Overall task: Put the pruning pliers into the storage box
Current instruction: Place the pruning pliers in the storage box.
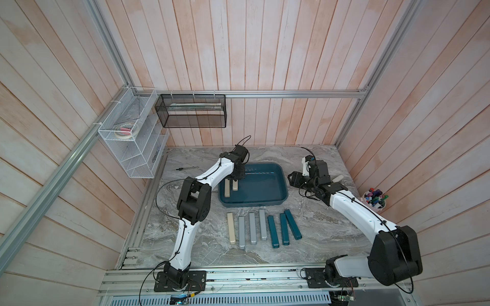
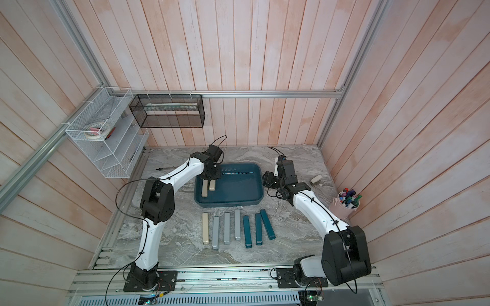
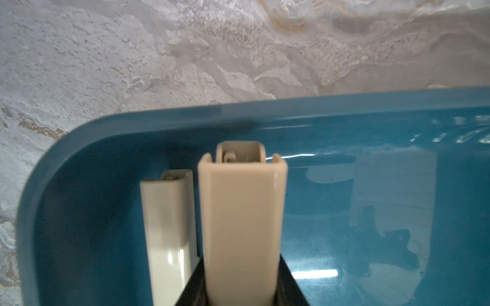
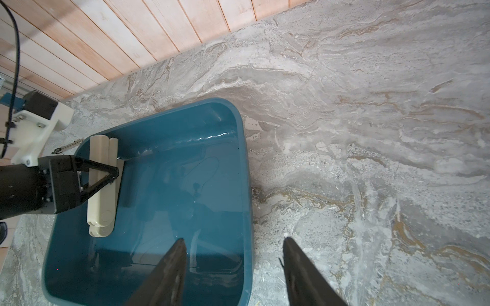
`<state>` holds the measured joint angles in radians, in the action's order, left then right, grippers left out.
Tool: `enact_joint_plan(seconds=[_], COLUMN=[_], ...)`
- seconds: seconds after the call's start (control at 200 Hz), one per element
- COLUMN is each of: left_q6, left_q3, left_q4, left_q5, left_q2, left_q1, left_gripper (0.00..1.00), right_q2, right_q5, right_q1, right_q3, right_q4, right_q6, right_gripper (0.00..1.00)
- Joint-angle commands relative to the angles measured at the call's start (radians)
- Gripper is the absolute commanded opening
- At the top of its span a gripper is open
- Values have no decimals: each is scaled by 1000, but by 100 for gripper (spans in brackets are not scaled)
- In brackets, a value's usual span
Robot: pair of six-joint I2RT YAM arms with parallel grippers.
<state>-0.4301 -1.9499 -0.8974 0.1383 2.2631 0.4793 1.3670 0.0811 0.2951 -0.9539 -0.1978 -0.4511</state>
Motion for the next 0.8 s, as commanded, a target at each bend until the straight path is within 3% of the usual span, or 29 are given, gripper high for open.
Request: enact_joint_plan(seconds=[0.0, 0.45, 0.795], left_q6=[-1, -25, -48], left_q3=[12, 104, 90], left_q4=[25, 58, 75], left_q5=[9, 39, 28], left_q2=[32, 26, 34], left_q1=[-5, -11, -18], left_gripper=[18, 21, 27], right_q2=[6, 40, 46], right_q5=[10, 22, 20], right_q1=[6, 4, 3], right_q3=[16, 28, 35], right_q4=[15, 46, 48], right_q6=[1, -2, -1], right_gripper=[59, 59, 60])
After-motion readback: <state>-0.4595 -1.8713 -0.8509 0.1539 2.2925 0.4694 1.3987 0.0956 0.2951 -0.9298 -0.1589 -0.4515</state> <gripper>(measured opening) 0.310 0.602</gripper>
